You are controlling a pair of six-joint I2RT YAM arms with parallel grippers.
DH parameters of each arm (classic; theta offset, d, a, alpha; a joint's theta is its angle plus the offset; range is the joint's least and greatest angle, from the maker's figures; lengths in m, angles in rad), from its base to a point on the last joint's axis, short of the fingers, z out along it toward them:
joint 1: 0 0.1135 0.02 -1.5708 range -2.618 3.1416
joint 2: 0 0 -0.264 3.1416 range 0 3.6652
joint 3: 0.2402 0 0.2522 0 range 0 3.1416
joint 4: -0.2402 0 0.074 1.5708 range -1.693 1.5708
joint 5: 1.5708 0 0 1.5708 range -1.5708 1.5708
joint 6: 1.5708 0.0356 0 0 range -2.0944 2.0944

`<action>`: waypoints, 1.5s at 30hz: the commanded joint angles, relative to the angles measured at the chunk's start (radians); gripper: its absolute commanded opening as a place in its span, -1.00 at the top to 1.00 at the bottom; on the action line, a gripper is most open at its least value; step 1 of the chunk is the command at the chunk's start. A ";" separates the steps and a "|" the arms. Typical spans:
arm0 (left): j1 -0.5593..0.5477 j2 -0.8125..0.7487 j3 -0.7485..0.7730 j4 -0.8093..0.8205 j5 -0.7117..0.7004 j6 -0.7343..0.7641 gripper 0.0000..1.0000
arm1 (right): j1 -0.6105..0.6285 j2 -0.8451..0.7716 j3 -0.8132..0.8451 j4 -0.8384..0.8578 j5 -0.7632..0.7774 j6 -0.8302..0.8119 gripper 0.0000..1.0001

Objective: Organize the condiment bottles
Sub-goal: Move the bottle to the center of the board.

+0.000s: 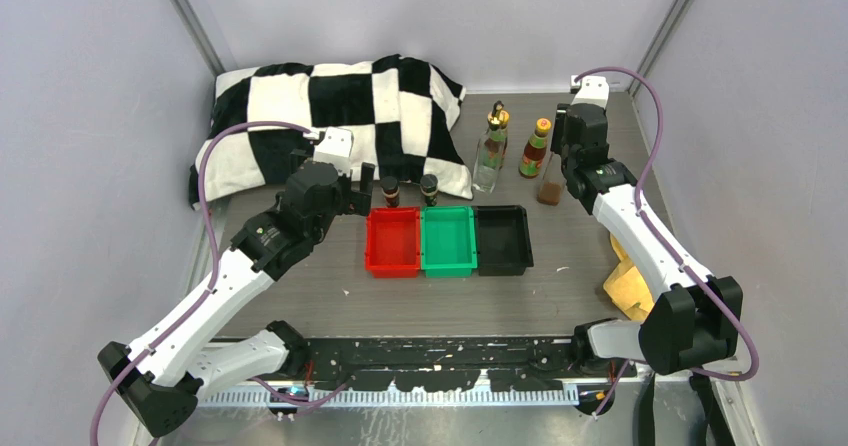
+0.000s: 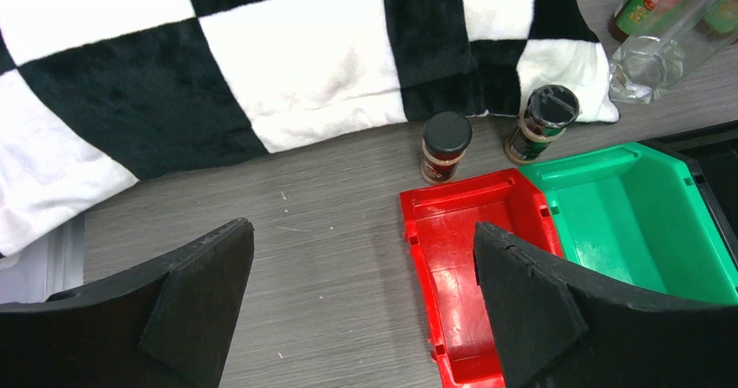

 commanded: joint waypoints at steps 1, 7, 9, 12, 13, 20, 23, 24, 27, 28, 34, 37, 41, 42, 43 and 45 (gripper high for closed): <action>-0.004 -0.003 -0.003 0.049 0.011 0.003 -0.95 | -0.013 -0.046 0.042 0.123 0.016 0.004 0.98; -0.004 -0.004 -0.002 0.048 0.010 0.003 -0.95 | -0.053 -0.028 0.054 0.131 -0.003 0.013 0.98; -0.003 0.000 -0.002 0.048 0.012 0.003 -0.95 | -0.066 -0.023 0.057 0.134 -0.010 0.020 0.98; -0.004 0.007 0.001 0.047 0.013 0.003 -0.95 | -0.082 -0.012 0.057 0.140 -0.017 0.024 0.98; -0.004 0.008 0.001 0.047 0.015 0.003 -0.95 | -0.086 -0.009 0.057 0.142 -0.018 0.025 0.98; -0.004 0.008 0.000 0.047 0.013 0.003 -0.95 | -0.097 -0.002 0.048 0.146 -0.022 0.028 0.98; -0.003 0.006 0.001 0.046 0.013 0.001 -0.95 | -0.100 -0.006 0.048 0.146 -0.020 0.028 0.98; -0.004 0.006 -0.001 0.046 0.013 0.001 -0.95 | -0.101 -0.008 0.047 0.146 -0.020 0.026 0.98; -0.003 0.004 -0.002 0.047 0.015 0.000 -0.95 | -0.103 -0.009 0.048 0.145 -0.026 0.027 0.98; -0.004 0.004 -0.002 0.047 0.016 0.000 -0.95 | -0.103 -0.009 0.048 0.145 -0.023 0.026 0.98; -0.004 0.001 -0.003 0.047 0.017 0.000 -0.94 | -0.105 -0.006 0.039 0.145 -0.020 0.027 0.98; -0.004 -0.002 -0.006 0.048 0.015 0.001 -0.95 | -0.106 -0.007 0.035 0.145 -0.023 0.030 0.98; -0.004 0.001 -0.004 0.047 0.019 0.001 -0.94 | -0.105 -0.011 0.024 0.146 -0.025 0.033 0.98; -0.003 0.000 -0.005 0.047 0.019 0.001 -0.95 | -0.105 -0.012 0.021 0.146 -0.023 0.036 0.98; -0.004 0.000 -0.004 0.047 0.019 0.000 -0.94 | -0.106 -0.013 0.017 0.165 -0.021 0.038 0.98; -0.004 -0.003 -0.005 0.047 0.019 0.000 -0.94 | -0.105 -0.016 0.013 0.171 -0.018 0.044 0.96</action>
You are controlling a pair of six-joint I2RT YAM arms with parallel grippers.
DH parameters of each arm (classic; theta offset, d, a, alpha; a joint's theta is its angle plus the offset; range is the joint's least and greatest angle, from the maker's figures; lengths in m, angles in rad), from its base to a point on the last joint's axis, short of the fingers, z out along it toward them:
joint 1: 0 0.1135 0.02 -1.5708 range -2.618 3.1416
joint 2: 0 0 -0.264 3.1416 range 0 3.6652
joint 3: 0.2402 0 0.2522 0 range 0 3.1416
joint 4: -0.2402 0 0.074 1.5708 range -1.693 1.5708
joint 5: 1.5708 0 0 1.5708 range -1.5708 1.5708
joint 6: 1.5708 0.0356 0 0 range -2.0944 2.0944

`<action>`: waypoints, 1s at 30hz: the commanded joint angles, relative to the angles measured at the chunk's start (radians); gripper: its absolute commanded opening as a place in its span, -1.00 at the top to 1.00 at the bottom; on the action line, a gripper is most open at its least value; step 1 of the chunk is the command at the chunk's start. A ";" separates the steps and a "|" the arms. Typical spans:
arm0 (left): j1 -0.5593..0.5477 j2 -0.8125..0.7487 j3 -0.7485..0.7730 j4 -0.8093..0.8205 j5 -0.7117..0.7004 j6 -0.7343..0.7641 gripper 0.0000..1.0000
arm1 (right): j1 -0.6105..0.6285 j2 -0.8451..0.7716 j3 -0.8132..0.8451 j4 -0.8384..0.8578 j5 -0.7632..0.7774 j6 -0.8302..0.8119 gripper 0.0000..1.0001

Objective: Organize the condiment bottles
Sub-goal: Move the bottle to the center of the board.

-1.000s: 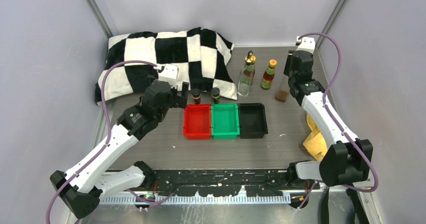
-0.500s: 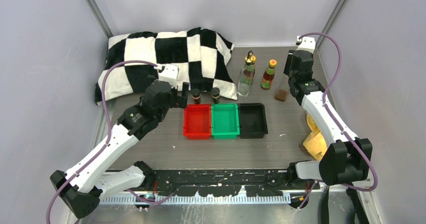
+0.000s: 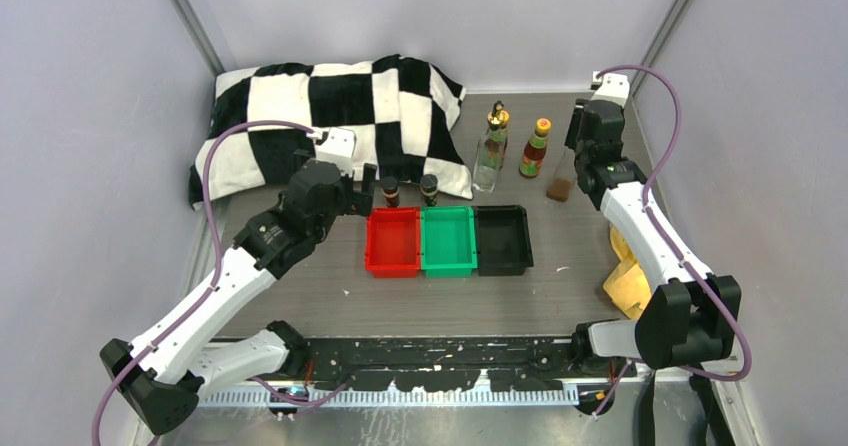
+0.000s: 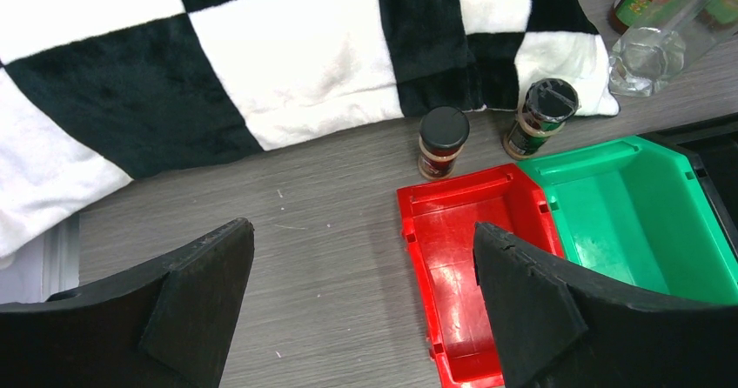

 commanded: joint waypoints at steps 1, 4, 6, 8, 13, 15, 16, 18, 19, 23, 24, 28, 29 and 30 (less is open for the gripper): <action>-0.004 -0.016 -0.002 0.047 0.009 0.000 -0.94 | -0.004 -0.032 0.013 0.132 0.014 0.021 0.88; -0.004 -0.015 -0.002 0.047 0.009 -0.003 -0.95 | -0.003 -0.034 0.011 0.127 0.021 0.032 0.34; -0.005 -0.016 -0.002 0.046 0.010 -0.004 -0.94 | -0.004 -0.037 0.008 0.126 0.028 0.039 0.00; -0.004 -0.015 -0.002 0.046 0.012 -0.006 -0.94 | -0.004 -0.041 0.006 0.124 0.028 0.046 -0.19; -0.004 -0.014 -0.002 0.046 0.013 -0.009 -0.95 | -0.003 -0.050 0.002 0.118 0.009 0.065 -0.45; -0.004 -0.014 -0.002 0.046 0.015 -0.010 -0.94 | -0.001 -0.056 0.002 0.118 0.005 0.071 -0.47; -0.004 -0.016 -0.002 0.046 0.015 -0.011 -0.95 | -0.001 -0.059 0.000 0.118 0.001 0.073 -0.48; -0.004 -0.015 -0.001 0.047 0.015 -0.011 -0.94 | -0.001 -0.067 0.001 0.118 -0.005 0.078 -0.48; -0.004 -0.015 -0.002 0.047 0.015 -0.011 -0.95 | 0.000 -0.073 0.004 0.118 -0.007 0.079 -0.48; -0.004 -0.018 -0.003 0.046 0.016 -0.012 -0.95 | 0.004 -0.108 0.018 0.105 -0.018 0.079 -0.48; -0.004 -0.018 -0.002 0.046 0.017 -0.012 -0.94 | 0.006 -0.119 0.023 0.090 -0.024 0.079 -0.48; -0.004 -0.019 -0.003 0.046 0.018 -0.014 -0.94 | 0.016 -0.165 0.042 0.063 -0.065 0.084 -0.47; -0.004 -0.019 -0.002 0.045 0.017 -0.014 -0.94 | 0.021 -0.176 0.047 0.059 -0.077 0.086 -0.47; -0.004 -0.019 -0.003 0.046 0.018 -0.014 -0.94 | 0.026 -0.187 0.051 0.052 -0.093 0.086 -0.47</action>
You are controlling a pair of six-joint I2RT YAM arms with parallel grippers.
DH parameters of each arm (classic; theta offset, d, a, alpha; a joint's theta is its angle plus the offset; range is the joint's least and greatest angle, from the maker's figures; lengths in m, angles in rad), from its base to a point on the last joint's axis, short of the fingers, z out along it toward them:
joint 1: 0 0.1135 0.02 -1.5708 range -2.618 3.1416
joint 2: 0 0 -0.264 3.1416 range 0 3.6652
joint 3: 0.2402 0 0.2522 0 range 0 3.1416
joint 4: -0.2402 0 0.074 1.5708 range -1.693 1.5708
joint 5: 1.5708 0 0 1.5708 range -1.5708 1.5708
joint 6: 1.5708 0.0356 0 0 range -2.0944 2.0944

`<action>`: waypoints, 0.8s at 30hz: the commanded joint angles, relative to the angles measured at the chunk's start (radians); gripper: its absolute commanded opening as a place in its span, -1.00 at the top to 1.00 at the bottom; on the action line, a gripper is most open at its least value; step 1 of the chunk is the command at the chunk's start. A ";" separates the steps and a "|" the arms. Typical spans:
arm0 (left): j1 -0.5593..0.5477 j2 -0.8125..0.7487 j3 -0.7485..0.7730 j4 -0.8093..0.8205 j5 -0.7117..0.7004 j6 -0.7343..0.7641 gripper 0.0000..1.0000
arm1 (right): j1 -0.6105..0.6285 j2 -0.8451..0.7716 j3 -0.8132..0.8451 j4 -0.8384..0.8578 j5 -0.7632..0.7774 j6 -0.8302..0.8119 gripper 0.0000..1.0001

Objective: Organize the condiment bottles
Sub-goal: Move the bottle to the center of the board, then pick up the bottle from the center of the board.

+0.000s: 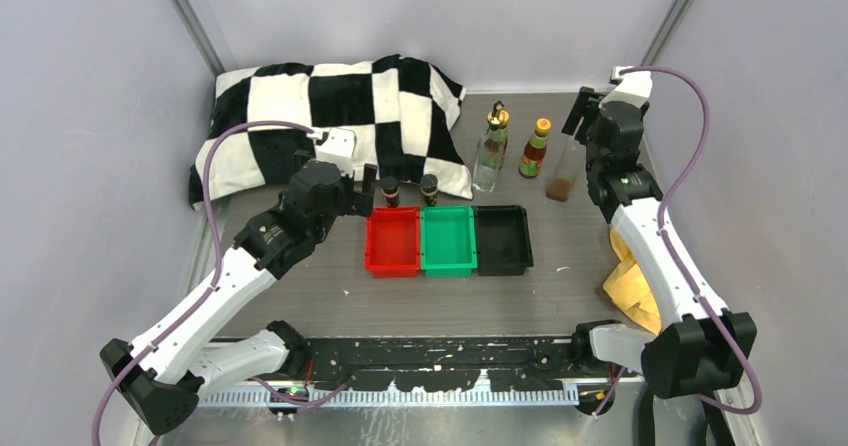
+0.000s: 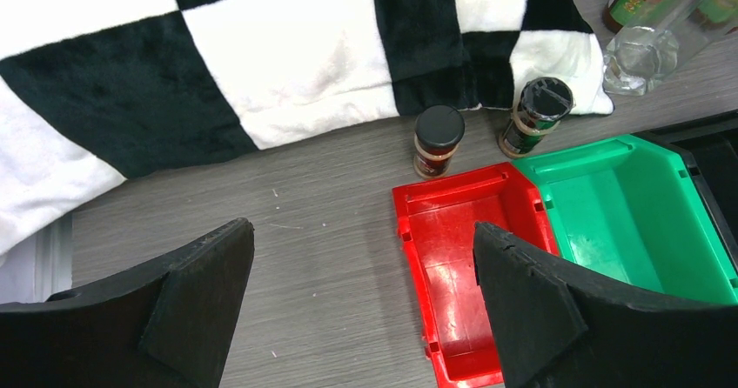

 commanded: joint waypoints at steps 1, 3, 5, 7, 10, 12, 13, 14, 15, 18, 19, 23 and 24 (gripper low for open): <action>-0.004 -0.020 -0.001 0.047 0.011 -0.004 -0.94 | 0.022 -0.080 0.057 0.000 -0.076 0.018 -0.46; -0.004 -0.020 -0.001 0.046 0.013 -0.005 -0.94 | 0.030 -0.094 0.070 -0.018 -0.121 0.020 -0.45; -0.004 -0.020 -0.002 0.046 0.017 -0.008 -0.94 | 0.043 -0.099 0.084 -0.036 -0.181 0.017 -0.44; -0.004 -0.018 0.000 0.046 0.019 -0.010 -0.94 | 0.064 -0.101 0.090 -0.046 -0.237 0.008 -0.44; -0.004 -0.018 -0.002 0.047 0.022 -0.012 -0.94 | 0.102 -0.093 0.095 -0.057 -0.293 -0.015 -0.43; -0.004 -0.020 -0.002 0.047 0.024 -0.013 -0.94 | 0.136 -0.079 0.100 -0.073 -0.315 -0.037 -0.43; -0.004 -0.020 -0.003 0.047 0.025 -0.015 -0.94 | 0.152 -0.074 0.101 -0.078 -0.324 -0.048 -0.43; -0.004 -0.020 -0.003 0.048 0.025 -0.014 -0.94 | 0.172 -0.068 0.100 -0.082 -0.324 -0.059 -0.43; -0.004 -0.020 -0.003 0.047 0.028 -0.015 -0.94 | 0.191 -0.062 0.098 -0.084 -0.319 -0.067 -0.43; -0.004 -0.021 -0.003 0.047 0.028 -0.015 -0.94 | 0.241 -0.045 0.092 -0.088 -0.287 -0.085 -0.43; -0.004 -0.024 -0.003 0.047 0.028 -0.014 -0.94 | 0.254 -0.040 0.092 -0.087 -0.279 -0.088 -0.43; -0.004 -0.029 -0.006 0.047 0.028 -0.013 -0.94 | 0.286 -0.023 0.084 -0.086 -0.255 -0.085 -0.43; -0.004 -0.030 -0.007 0.047 0.030 -0.013 -0.94 | 0.289 -0.019 0.080 -0.086 -0.248 -0.084 -0.42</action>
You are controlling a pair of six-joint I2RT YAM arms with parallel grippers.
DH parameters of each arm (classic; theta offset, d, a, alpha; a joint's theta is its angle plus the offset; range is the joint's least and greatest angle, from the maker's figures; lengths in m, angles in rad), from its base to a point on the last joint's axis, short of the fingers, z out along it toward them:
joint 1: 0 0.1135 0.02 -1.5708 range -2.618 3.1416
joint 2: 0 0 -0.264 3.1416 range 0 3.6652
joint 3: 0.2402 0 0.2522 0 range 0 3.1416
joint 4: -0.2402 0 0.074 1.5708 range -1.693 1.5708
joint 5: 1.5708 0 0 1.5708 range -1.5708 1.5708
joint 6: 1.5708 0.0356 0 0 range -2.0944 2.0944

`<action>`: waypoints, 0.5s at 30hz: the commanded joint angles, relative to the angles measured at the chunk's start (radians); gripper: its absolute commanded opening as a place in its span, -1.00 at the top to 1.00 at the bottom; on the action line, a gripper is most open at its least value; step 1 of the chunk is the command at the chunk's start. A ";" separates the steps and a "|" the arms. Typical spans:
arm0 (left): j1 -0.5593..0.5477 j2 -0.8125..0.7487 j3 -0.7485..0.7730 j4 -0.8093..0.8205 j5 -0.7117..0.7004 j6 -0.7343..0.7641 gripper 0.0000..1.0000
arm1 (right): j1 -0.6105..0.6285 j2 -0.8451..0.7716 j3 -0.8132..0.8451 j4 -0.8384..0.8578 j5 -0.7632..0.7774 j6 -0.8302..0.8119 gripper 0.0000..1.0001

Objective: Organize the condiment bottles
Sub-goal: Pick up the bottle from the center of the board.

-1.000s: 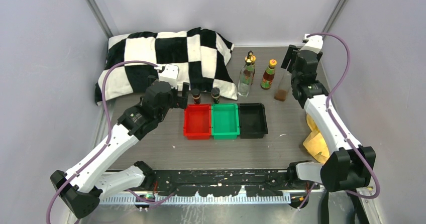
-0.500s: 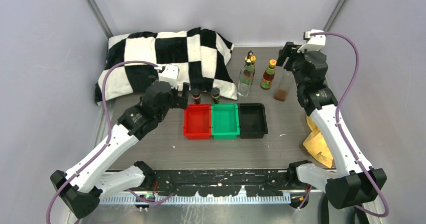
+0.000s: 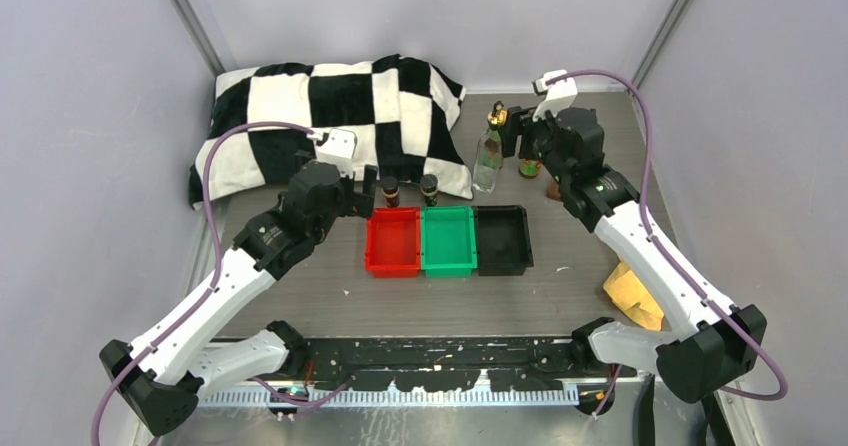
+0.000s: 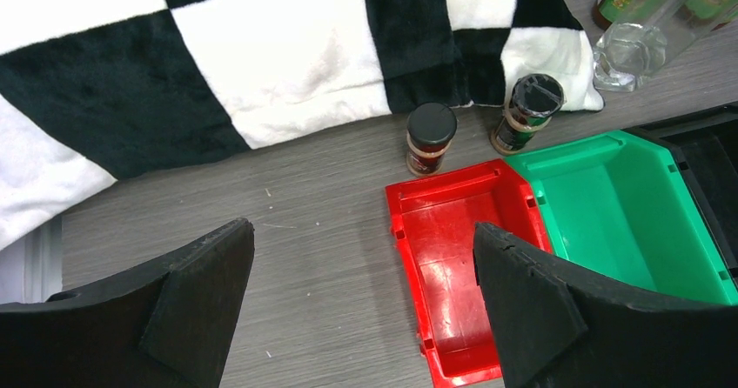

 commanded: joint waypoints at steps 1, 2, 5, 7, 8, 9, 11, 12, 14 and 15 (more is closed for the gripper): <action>-0.004 -0.029 -0.004 0.047 0.013 -0.009 -0.94 | 0.023 0.005 0.016 0.018 0.033 -0.016 -0.43; -0.004 -0.031 -0.005 0.048 0.012 -0.009 -0.94 | 0.026 0.006 0.010 0.022 0.039 -0.015 -0.43; -0.004 -0.033 -0.005 0.048 0.015 -0.009 -0.94 | 0.034 0.007 -0.008 0.032 0.053 -0.011 -0.42; -0.004 -0.033 -0.006 0.048 0.017 -0.011 -0.94 | 0.037 0.018 -0.011 0.031 0.051 -0.014 -0.42; -0.004 -0.033 -0.007 0.048 0.017 -0.011 -0.94 | 0.039 0.022 -0.011 0.031 0.045 -0.018 -0.41; -0.005 -0.033 -0.006 0.048 0.017 -0.011 -0.94 | 0.042 0.028 -0.011 0.029 0.033 -0.022 -0.41; -0.004 -0.035 -0.008 0.048 0.017 -0.011 -0.94 | 0.045 0.039 -0.007 0.028 0.018 -0.032 -0.41; -0.004 -0.036 -0.008 0.048 0.017 -0.011 -0.94 | 0.047 0.045 -0.005 0.027 0.006 -0.038 -0.41; -0.004 -0.037 -0.009 0.047 0.017 -0.011 -0.94 | 0.051 0.059 0.002 0.023 -0.007 -0.047 -0.41; -0.004 -0.038 -0.008 0.047 0.017 -0.011 -0.94 | 0.051 0.066 0.004 0.024 -0.014 -0.048 -0.41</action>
